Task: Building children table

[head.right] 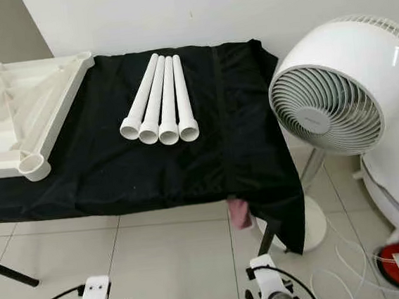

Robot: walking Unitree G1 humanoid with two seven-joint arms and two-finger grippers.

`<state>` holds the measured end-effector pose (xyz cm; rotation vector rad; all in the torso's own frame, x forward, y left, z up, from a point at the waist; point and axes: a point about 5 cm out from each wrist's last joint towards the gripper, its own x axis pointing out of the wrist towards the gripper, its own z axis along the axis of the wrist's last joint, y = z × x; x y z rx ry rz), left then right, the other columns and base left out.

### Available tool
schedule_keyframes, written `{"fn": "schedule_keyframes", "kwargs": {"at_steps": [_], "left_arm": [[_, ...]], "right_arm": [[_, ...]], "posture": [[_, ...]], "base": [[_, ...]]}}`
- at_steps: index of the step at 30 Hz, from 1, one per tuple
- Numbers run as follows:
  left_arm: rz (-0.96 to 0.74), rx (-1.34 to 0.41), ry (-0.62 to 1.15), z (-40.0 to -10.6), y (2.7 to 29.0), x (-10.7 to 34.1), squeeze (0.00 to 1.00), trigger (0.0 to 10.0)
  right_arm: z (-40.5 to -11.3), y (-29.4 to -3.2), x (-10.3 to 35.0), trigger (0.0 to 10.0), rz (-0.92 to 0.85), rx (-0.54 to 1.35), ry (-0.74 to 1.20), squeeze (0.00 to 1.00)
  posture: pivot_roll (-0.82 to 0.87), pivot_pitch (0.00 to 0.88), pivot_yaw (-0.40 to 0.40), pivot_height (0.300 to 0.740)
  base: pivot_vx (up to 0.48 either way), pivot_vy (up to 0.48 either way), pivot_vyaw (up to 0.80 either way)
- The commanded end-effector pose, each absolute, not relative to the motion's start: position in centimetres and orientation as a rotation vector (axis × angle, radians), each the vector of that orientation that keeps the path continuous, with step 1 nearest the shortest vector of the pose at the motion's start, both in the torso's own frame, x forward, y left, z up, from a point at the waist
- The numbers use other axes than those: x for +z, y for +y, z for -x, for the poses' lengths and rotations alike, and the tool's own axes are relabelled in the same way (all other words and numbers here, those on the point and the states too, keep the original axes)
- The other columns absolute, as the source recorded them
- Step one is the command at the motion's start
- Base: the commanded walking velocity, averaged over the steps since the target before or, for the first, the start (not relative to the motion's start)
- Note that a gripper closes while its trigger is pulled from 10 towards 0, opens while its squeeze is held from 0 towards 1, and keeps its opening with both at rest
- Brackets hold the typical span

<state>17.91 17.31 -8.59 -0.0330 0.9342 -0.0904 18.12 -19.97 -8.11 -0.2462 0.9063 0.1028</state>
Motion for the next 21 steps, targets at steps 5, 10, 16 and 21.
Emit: {"fn": "schedule_keyframes", "kwargs": {"at_steps": [5,10,16,21], "left_arm": [[0.008,-0.035,0.96,-17.38,18.25,-8.81,0.0,10.0],[0.008,-0.035,0.959,-17.45,18.27,-8.78,0.0,10.0],[0.007,-0.036,0.959,-17.48,18.32,-8.76,0.0,10.0],[0.002,-0.031,0.958,-17.53,18.4,-8.72,0.0,10.0]], "right_arm": [[-18.25,-18.97,-8.22,10.0,0.242,0.134,0.909,0.0],[-18.32,-18.93,-8.18,10.0,0.245,0.139,0.907,0.0],[-18.28,-18.91,-8.21,10.0,0.25,0.145,0.908,0.0],[-18.34,-18.87,-8.19,10.0,0.251,0.146,0.909,0.0]], "posture": [[-0.07,0.0,0.072,0.74],[-0.07,0.0,0.07,0.74],[-0.07,0.0,0.07,0.74],[-0.08,0.0,0.072,0.74]], "base": [[0.0,0.424,0.0],[0.0,0.425,0.0],[0.0,0.423,0.0],[0.0,0.248,0.0]]}}
